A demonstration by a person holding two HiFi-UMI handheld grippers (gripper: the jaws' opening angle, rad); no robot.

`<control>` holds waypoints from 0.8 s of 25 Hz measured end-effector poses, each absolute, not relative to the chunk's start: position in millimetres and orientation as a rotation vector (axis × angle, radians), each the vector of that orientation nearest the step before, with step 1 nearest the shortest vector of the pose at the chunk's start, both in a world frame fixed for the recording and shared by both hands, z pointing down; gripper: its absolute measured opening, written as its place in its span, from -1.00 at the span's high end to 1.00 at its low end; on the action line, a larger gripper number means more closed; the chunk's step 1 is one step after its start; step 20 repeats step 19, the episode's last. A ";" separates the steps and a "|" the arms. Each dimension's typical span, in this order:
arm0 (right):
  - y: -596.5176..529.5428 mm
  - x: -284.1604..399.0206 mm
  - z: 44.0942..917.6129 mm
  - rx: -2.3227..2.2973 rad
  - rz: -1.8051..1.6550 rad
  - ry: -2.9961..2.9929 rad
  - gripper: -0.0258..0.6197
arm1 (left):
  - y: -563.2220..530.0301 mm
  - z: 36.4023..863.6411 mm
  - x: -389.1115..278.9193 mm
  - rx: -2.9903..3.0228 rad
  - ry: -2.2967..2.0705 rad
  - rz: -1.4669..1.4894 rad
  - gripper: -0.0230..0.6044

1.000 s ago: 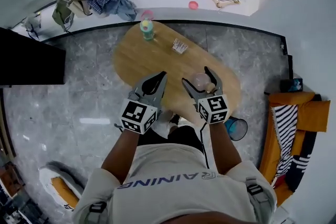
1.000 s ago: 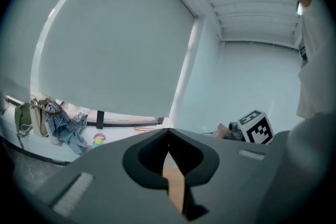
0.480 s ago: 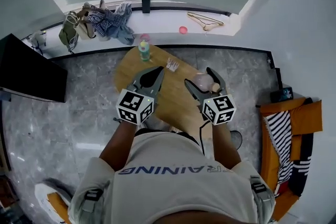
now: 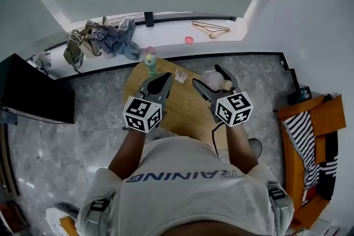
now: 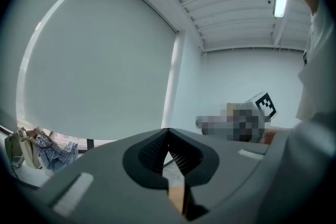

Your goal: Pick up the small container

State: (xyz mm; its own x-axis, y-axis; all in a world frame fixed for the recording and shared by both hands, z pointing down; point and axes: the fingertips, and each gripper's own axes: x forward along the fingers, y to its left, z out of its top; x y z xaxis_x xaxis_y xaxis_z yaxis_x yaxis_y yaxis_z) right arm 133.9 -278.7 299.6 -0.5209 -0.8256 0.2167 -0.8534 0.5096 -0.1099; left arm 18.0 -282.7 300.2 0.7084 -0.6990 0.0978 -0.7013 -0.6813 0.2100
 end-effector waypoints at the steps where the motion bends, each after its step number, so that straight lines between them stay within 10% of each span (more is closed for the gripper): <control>1: -279.0 134.5 298.7 1.461 0.303 -2.609 -0.42 | -282.1 299.1 18.7 2.687 -1.118 0.011 0.93; 20: -279.9 137.7 298.6 1.451 0.303 -2.607 -0.42 | -283.7 290.3 24.2 2.696 -1.121 -0.011 0.93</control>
